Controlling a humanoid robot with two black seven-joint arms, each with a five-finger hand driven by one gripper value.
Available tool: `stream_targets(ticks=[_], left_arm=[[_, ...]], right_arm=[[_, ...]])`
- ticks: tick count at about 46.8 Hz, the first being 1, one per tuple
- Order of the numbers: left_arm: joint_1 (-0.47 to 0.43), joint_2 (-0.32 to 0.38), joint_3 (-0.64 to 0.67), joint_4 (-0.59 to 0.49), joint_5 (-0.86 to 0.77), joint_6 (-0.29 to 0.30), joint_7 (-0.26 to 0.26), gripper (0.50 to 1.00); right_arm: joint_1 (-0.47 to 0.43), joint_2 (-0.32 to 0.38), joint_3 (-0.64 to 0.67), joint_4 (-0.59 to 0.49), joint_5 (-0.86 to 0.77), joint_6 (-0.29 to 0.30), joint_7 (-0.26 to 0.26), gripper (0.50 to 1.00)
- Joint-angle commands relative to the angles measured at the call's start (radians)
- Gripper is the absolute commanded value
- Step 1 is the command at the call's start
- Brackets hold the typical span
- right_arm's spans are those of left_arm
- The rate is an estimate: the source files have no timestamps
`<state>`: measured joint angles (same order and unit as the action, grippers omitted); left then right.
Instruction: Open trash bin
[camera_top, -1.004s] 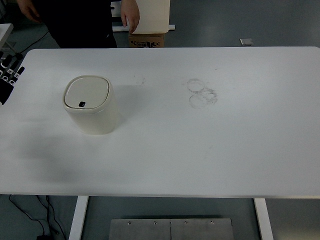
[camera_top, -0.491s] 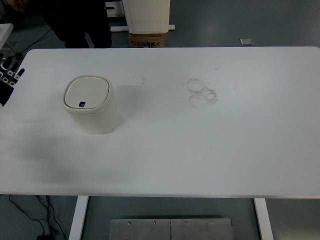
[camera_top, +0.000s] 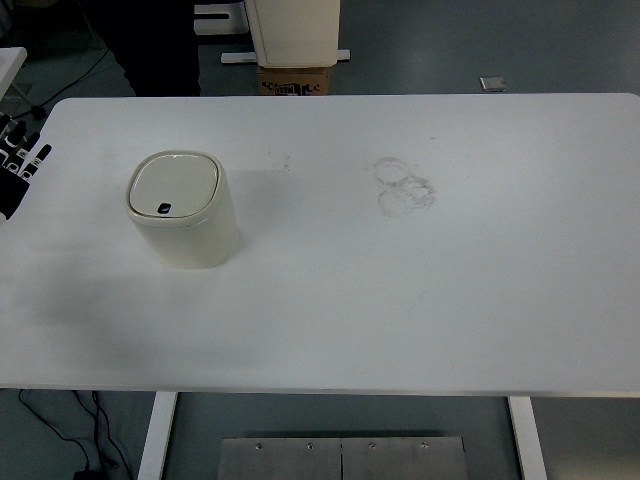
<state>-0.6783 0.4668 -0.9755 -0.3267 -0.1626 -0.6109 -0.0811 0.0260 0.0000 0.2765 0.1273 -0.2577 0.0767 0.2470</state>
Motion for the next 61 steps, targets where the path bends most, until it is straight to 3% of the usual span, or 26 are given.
stream_targets(ticks=[1,32,40,49,61], left_arm=[[0.002,-0.003,0.000,0.000,0.000,0.000,0.000,1.000],[-0.010,0.004,0.032,-0.003,0.001,0.000,0.000,1.000],[-0.015,0.009,0.081,-0.003,0.001,0.034,0.000,1.000],[-0.053,0.067,0.175,-0.031,0.001,0.040,0.000,1.000],[-0.171,0.176,0.392,-0.163,0.001,0.105,0.001,1.000]], right_arm=[[0.000,0.000,0.000,0.000,0.000,0.000,0.000,0.991],[0.000,0.000,0.000,0.000,0.000,0.000,0.000,0.991],[0.000,0.000,0.000,0.000,0.000,0.000,0.000,0.991],[0.000,0.000,0.000,0.000,0.000,0.000,0.000,0.991],[0.000,0.000,0.000,0.000,0.000,0.000,0.000,0.991]])
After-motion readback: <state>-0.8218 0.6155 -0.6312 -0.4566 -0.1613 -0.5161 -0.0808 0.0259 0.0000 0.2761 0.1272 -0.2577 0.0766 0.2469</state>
